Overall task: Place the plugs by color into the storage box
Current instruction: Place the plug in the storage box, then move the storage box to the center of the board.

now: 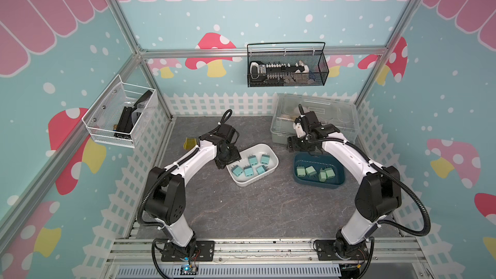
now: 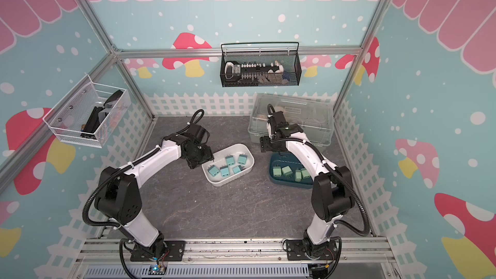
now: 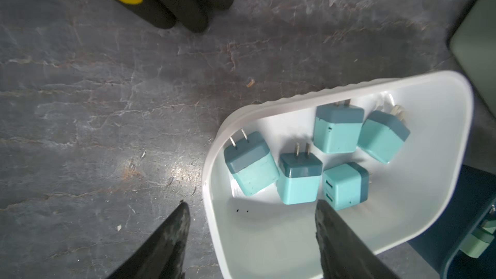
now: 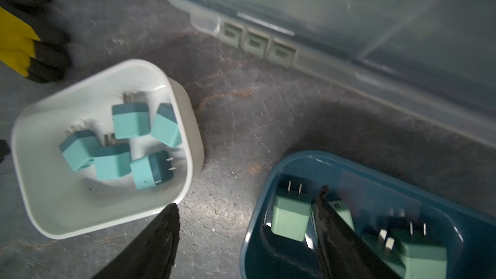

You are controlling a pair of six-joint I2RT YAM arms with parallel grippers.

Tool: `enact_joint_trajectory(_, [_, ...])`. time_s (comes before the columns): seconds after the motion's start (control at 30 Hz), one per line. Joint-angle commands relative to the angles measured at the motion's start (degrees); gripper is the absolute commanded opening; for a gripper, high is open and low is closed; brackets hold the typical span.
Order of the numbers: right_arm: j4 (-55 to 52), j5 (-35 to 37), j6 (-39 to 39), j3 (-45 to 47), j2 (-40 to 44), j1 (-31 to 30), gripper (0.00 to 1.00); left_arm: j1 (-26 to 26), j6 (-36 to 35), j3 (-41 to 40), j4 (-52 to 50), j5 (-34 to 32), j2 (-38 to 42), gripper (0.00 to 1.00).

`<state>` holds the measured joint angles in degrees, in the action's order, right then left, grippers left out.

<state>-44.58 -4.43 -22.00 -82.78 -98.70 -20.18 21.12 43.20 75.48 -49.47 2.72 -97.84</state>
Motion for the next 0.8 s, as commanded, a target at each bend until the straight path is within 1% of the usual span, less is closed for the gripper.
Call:
enact_joint_trajectory(0.0, [-1.4, -1.7, -0.9, 3.3, -2.7, -0.3, 0.76, -0.2, -0.6, -1.9, -1.2, 0.7, -0.2, 0.71])
enact_joint_trajectory(0.17, [6.3, -7.7, -3.7, 8.2, -6.3, -0.2, 0.73, -0.2, -1.4, -5.3, 0.0, 1.3, -2.6, 0.70])
enact_joint_trajectory(0.3, [12.4, -13.4, -5.7, 10.3, -8.9, -0.4, 0.56, -0.2, -2.0, -6.8, 0.8, 1.9, -4.0, 0.70])
enact_joint_trajectory(0.37, [13.3, -14.5, -6.0, 9.4, -9.0, -1.7, 0.48, -0.2, -2.0, -7.9, 0.9, 2.2, -3.0, 0.70])
enact_joint_trajectory(0.47, [14.2, -16.4, -6.0, 7.7, -9.2, -4.2, 0.43, -0.2, -2.0, -10.3, 1.0, 2.6, -1.5, 0.69])
enact_joint_trajectory(0.57, [14.4, -17.3, -6.7, 6.0, -9.7, -6.7, 0.40, -0.1, -2.1, -13.2, 1.1, 2.9, 0.4, 0.67])
enact_joint_trajectory(0.6, [14.6, -17.9, -7.0, 5.6, -11.3, -7.3, 0.40, -0.1, -2.1, -14.2, 1.0, 3.0, 1.4, 0.67])
enact_joint_trajectory(0.77, [14.3, -19.3, -6.6, 1.9, -13.8, -11.8, 0.39, -0.1, -0.2, -19.7, 0.7, 3.0, 9.2, 0.67])
